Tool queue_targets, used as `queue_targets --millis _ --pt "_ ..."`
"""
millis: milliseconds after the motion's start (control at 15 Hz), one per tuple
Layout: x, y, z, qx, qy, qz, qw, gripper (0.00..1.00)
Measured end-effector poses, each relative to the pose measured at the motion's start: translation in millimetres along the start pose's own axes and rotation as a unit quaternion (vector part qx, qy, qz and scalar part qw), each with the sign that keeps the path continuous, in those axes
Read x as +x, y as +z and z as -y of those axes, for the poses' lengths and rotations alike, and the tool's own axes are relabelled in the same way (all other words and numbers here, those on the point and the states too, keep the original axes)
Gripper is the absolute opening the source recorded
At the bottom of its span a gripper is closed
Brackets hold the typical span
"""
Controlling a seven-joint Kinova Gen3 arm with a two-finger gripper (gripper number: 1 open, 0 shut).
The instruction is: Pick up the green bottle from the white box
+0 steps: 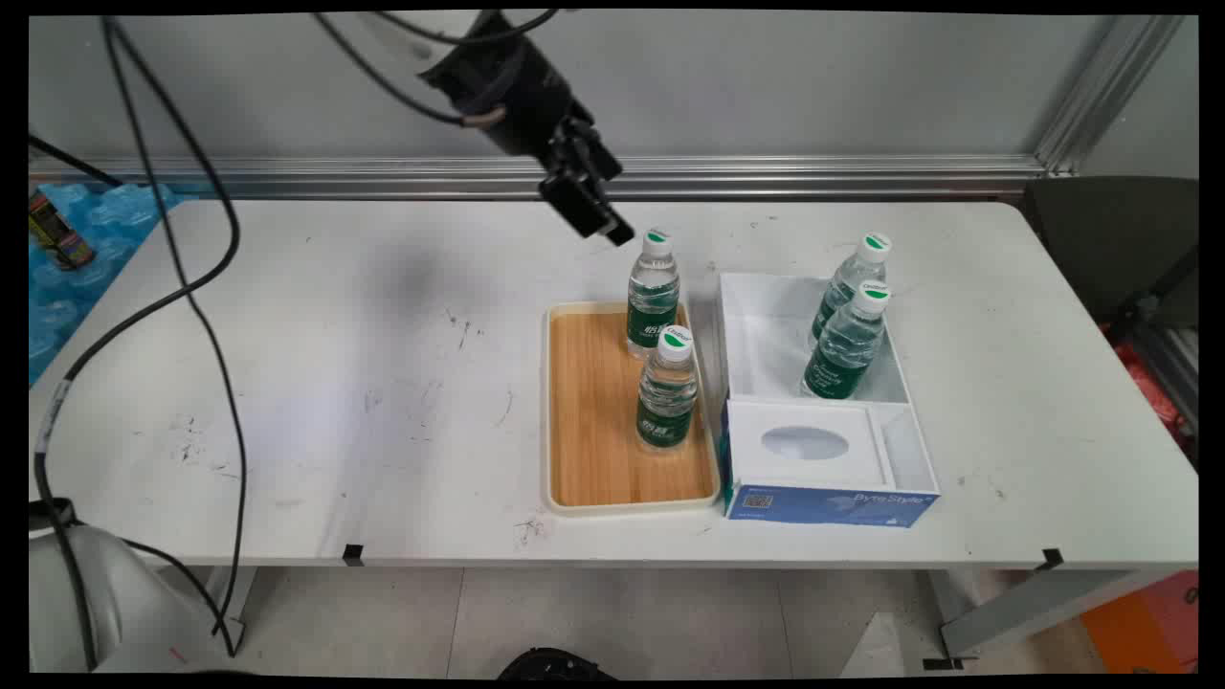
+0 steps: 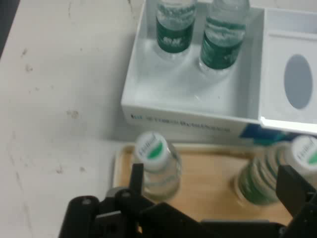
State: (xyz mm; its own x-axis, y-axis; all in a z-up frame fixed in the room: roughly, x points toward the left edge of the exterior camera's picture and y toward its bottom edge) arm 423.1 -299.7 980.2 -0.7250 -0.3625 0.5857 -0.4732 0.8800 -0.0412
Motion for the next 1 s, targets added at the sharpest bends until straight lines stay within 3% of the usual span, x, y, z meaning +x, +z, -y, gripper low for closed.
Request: queue_targets --millis 467,1000 --pt "36 56 34 -0.009 0.008 -0.021 0.9997 1.00" --pt "63 145 64 -0.047 0.038 -0.043 0.9973 1.00"
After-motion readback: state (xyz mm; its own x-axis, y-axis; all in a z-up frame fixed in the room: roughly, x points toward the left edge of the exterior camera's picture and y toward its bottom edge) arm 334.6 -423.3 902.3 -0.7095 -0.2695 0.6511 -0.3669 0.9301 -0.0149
